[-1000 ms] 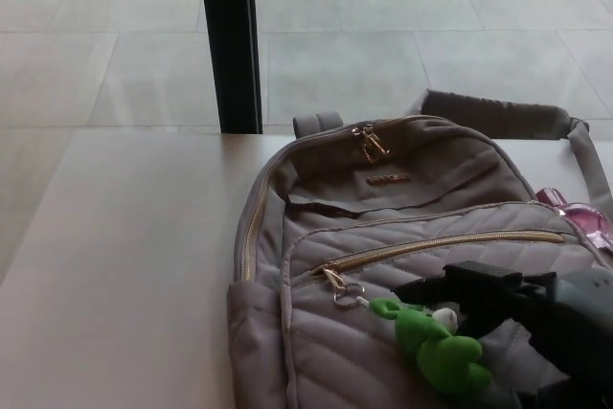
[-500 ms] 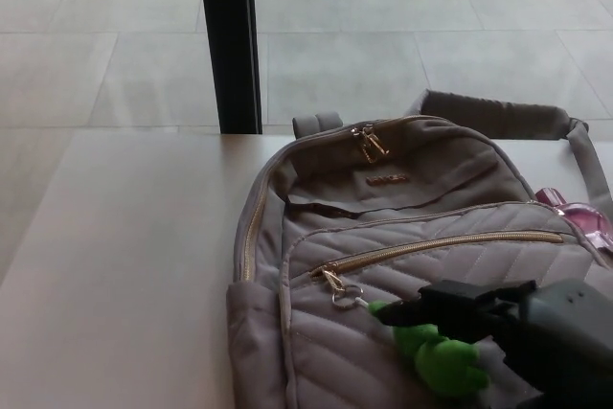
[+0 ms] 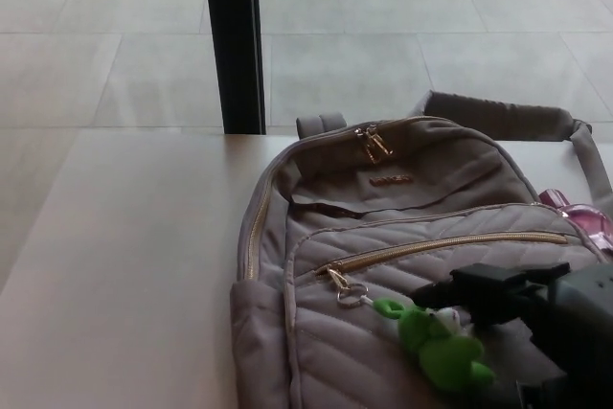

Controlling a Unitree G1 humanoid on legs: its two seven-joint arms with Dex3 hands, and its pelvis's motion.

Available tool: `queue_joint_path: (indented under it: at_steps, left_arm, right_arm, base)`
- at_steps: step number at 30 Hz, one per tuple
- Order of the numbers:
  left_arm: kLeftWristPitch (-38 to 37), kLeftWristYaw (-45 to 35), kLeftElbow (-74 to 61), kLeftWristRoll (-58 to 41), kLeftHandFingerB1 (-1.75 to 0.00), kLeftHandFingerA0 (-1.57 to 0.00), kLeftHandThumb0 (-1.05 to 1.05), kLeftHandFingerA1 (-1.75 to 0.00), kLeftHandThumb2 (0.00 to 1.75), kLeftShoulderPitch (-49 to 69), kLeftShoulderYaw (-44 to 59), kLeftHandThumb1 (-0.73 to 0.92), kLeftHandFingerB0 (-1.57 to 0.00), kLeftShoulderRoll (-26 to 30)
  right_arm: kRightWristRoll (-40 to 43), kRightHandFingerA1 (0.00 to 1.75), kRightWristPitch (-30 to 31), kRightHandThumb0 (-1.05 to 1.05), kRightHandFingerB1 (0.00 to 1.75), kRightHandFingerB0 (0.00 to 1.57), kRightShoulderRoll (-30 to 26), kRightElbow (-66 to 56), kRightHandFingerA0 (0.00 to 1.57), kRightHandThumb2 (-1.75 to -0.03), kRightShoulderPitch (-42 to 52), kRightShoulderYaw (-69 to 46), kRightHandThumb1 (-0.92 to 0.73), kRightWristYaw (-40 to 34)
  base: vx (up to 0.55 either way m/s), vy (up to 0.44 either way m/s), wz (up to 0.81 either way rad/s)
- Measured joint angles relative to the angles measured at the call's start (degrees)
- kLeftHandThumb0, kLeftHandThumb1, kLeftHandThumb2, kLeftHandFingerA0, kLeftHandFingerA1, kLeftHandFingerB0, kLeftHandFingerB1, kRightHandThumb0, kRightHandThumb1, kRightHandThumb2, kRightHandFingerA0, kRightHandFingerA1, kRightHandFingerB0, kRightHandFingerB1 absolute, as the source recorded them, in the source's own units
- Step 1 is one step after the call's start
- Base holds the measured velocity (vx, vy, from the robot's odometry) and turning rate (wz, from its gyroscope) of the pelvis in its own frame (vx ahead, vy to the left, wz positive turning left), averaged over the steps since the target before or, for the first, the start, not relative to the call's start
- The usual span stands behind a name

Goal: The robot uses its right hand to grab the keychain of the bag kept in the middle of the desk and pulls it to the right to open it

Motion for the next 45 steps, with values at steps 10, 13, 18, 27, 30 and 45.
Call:
queue_joint_path:
  at_steps: [10, 13, 18, 27, 30, 45]
  left_arm:
    - [-0.41, -0.31, -0.35, -0.05, -0.41, -0.52, -0.89, -0.52, 0.82, 0.92, 0.11, 0.92, -0.39, -0.94]
    - [-0.50, -0.38, -0.23, -0.18, -0.42, -0.55, -0.89, -0.53, 0.79, 0.89, 0.38, 0.92, -0.42, -1.28]
    - [-0.70, -0.65, -0.35, -0.48, -0.41, -0.51, -0.89, -0.53, 0.84, 0.89, 0.69, 0.92, -0.36, -1.56]
    - [-0.75, -0.82, -0.15, -1.18, -0.53, -0.52, -0.81, -0.62, 1.18, 0.62, 0.78, 0.79, -0.36, -1.94]
    - [-0.75, -0.81, 0.03, -1.30, -0.42, -0.55, -0.89, -0.54, 0.83, 0.47, 0.86, 0.92, -0.39, -2.01]
    - [-1.27, -1.21, -0.25, -1.45, -0.51, -0.47, -0.82, -0.60, 1.20, 0.89, 0.49, 0.80, -0.34, -2.07]
  right_arm:
    - [-0.74, 0.81, -0.03, -0.84, 0.38, 0.44, 1.68, 0.00, 0.86, -0.63, 0.52, 0.26, -0.75, 0.69]
    - [-1.32, 0.99, 0.08, -0.84, 0.37, 0.44, 1.67, -0.04, 0.90, -0.63, 0.85, 0.55, -0.74, 0.76]
    - [-2.37, 1.13, 0.49, -0.85, 0.36, 0.46, 1.66, 0.12, 0.88, -0.64, 0.96, 0.81, -0.76, 0.89]
    - [-6.34, 1.11, 0.43, -0.88, 0.48, 0.30, 0.85, 0.96, 0.99, -1.05, 0.97, 1.28, -0.67, 0.84]
    - [-8.17, 1.12, 0.44, -0.77, 0.51, 0.32, 0.24, 1.51, 1.02, -1.03, 0.97, 1.10, -0.61, 0.83]
    - [-11.41, 1.29, 0.15, -0.61, 0.44, 0.54, 2.73, 2.80, 1.06, -0.64, 1.62, 2.00, -0.77, -0.50]
  base:
    - [0.00, 0.000, 0.00]
    - [0.00, 0.000, 0.00]
    - [0.00, 0.000, 0.00]
    - [0.00, 0.000, 0.00]
    - [0.00, 0.000, 0.00]
    - [0.00, 0.000, 0.00]
